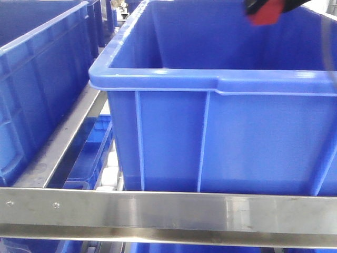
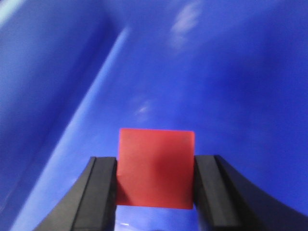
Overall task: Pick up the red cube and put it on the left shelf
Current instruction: 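Lower the red cube into the blue bin and open the right gripper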
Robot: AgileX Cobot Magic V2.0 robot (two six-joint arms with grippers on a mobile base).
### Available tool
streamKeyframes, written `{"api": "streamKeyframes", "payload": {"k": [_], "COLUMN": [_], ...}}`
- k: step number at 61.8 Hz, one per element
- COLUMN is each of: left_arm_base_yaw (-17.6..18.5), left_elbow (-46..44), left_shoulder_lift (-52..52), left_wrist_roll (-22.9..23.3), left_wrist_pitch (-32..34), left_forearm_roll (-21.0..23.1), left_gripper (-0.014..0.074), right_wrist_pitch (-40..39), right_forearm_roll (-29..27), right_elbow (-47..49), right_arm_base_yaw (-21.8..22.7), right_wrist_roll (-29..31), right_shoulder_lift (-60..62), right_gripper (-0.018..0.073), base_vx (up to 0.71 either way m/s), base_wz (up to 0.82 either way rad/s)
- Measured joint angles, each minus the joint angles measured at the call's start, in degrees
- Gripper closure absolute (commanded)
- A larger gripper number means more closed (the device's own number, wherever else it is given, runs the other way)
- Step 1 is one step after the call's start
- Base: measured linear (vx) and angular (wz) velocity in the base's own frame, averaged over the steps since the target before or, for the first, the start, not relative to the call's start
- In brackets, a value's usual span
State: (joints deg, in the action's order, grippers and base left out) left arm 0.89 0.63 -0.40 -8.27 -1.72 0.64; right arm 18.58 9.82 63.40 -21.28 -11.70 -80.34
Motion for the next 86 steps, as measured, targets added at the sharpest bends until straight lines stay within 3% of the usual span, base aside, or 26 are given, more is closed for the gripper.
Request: {"api": "streamKeyframes", "payload": {"k": [20,26,35,38,48,63,75,86], "left_arm_base_yaw": [0.00,0.00,0.00,0.00,0.00,0.00,0.00,0.00], "left_elbow": [0.00,0.00,0.00,0.00,0.00,0.00,0.00,0.00], "left_shoulder_lift": [0.00,0.00,0.00,0.00,0.00,0.00,0.00,0.00], "left_wrist_roll": [0.00,0.00,0.00,0.00,0.00,0.00,0.00,0.00], "left_wrist_pitch": [0.00,0.00,0.00,0.00,0.00,0.00,0.00,0.00], "left_forearm_roll": [0.00,0.00,0.00,0.00,0.00,0.00,0.00,0.00], "left_gripper": [0.0491,0.0491,0.0491,0.0491,0.0491,0.0491,0.0491,0.0491], "right_wrist_pitch": [0.93,0.77,-1.61,-2.43,-8.49,-14.51,-15.27,-14.50], "right_forearm_roll": [2.19,2.56,2.78,2.78,2.78,2.99,2.99,2.99], "right_elbow": [1.81,1.70,-1.52,-3.03,-10.91,-23.87,-32.27,-35.71], "right_arm_base_yaw": [-0.60,-0.60,-0.60,-0.60,-0.17,4.24,7.42,7.45], "right_wrist_roll": [0.12,0.12,0.12,0.12,0.12,0.12,0.12,0.12], "right_shoulder_lift": [-3.16,-2.61,1.43,3.72,12.67,27.61,39.11,44.57], "right_gripper": [-0.0008,0.0115,0.0532,0.0477,0.0499,0.0499,0.0499,0.0499], "base_vx": [0.00,0.00,0.00,0.00,0.00,0.00,0.00,0.00], "base_wz": [0.00,0.00,0.00,0.00,0.00,0.00,0.00,0.00]}}
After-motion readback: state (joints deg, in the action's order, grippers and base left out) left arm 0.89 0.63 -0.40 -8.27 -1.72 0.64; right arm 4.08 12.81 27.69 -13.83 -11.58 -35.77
